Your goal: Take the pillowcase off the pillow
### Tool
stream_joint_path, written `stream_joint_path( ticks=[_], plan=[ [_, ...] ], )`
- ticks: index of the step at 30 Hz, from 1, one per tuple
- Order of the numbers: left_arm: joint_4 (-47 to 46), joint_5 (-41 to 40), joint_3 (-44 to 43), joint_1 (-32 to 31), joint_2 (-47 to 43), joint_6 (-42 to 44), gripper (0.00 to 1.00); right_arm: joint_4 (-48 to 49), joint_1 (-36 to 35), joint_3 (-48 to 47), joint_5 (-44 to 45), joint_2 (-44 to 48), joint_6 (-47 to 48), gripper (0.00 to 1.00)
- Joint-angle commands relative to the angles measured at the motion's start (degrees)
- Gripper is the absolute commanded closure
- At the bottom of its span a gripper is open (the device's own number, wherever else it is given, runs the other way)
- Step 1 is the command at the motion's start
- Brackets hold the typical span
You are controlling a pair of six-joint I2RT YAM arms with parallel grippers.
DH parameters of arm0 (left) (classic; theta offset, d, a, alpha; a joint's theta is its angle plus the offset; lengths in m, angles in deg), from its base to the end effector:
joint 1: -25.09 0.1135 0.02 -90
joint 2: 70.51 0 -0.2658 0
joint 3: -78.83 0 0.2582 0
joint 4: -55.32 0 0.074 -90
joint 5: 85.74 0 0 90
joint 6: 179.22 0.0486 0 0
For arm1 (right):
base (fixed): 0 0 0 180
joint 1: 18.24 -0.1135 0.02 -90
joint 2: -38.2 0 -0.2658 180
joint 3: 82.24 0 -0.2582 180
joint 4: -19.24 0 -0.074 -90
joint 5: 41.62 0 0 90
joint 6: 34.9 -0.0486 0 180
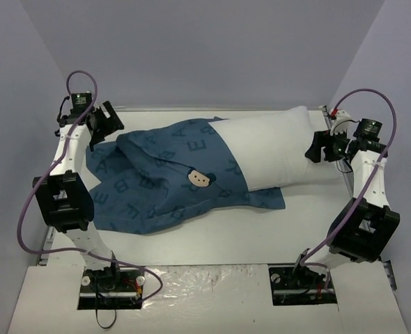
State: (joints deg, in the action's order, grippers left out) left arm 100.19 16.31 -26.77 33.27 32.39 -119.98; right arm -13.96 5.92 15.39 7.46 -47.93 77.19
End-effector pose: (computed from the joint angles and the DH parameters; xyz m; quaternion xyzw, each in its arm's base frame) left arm 0.4244 0.0508 0.3032 -0.2629 0.8713 -0.1730 0.3766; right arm 0.3307 -0.1135 0.2952 -0.1409 0.8410 0.1233 0.5076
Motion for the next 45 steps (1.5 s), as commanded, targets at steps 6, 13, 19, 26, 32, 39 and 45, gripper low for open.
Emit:
stream_joint_path(
  ticks=[6, 13, 19, 26, 32, 39, 45],
  plan=[
    [-7.2, 0.0, -0.7, -13.8, -14.8, 22.1, 0.07, -25.8, -10.8, -16.1, -13.7, 3.2, 51.3, 0.00],
    [-8.3, -2.3, 23.6, -25.3, -38.3, 20.8, 0.05, -29.2, -33.1, -7.5, 5.7, 6.3, 71.0, 0.00],
    [-9.6, -15.6, 43.3, -43.1, -54.5, 11.4, 0.05, -3.6, -42.2, 6.3, 24.5, 13.3, 61.9, 0.00],
    [-16.7, -25.9, 51.6, -55.0, -47.6, 8.4, 0.05, 0.9, -41.4, 7.0, 26.2, 8.7, 57.0, 0.01],
    [-16.5, -35.7, 49.9, -55.5, -35.1, 10.1, 0.15, -1.1, -39.0, 4.3, 21.6, 4.1, 56.1, 0.12],
    [-11.7, -35.5, 49.1, -55.6, -32.4, 3.7, 0.79, -2.5, -37.8, 3.5, 20.8, -0.9, 59.3, 0.20],
    [-6.0, -37.8, 53.0, -54.1, -45.9, -1.7, 0.89, -2.6, -34.5, -3.6, 19.7, -10.8, 49.0, 0.92]
  ],
)
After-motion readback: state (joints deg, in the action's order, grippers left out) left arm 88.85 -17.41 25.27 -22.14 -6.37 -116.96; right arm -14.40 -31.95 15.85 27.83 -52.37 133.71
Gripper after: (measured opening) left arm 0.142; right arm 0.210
